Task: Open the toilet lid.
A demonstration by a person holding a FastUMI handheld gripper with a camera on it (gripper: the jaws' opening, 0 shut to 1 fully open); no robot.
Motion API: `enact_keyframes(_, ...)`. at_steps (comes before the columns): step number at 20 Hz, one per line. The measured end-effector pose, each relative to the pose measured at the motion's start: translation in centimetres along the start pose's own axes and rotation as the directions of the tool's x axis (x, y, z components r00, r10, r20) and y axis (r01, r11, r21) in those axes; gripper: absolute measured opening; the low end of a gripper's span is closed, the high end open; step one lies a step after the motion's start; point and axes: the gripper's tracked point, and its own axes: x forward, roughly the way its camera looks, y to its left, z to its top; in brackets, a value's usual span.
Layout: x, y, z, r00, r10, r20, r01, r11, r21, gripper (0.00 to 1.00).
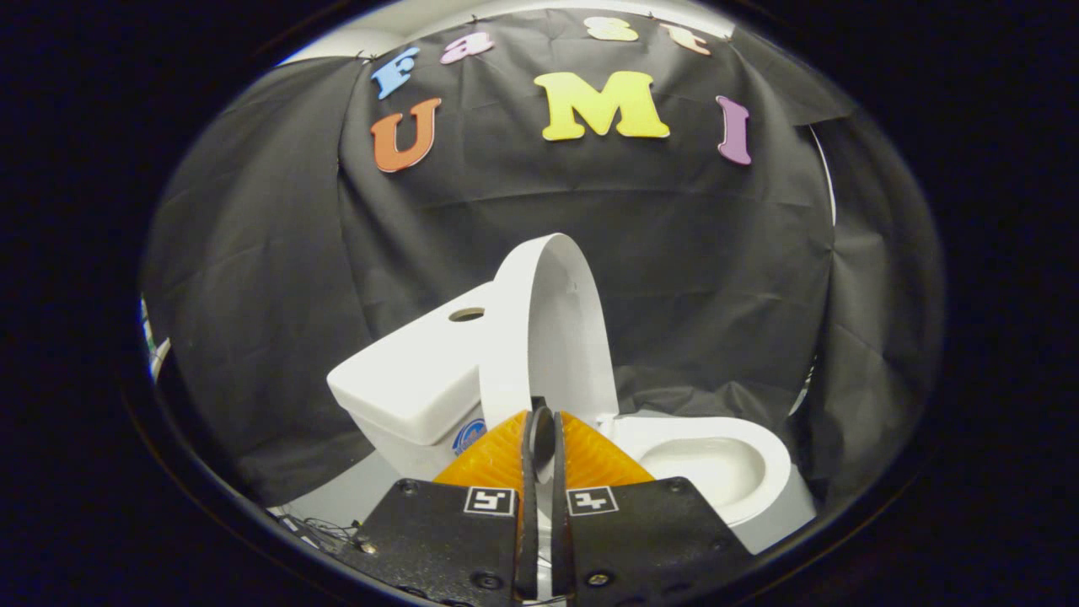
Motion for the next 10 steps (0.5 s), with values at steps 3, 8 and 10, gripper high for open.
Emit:
enact_keyframes(3,0.2,0.8,0.0,1.0,-0.018,0.001,0.018,0.998,-0.057,0.09)
enact_keyframes(8,0.7,1.9,0.0,0.999,-0.04,-0.012,0.039,0.995,-0.095,0.1)
enact_keyframes(10,0.8,2.2,-0.1,0.998,-0.063,-0.018,0.06,0.989,-0.137,0.09)
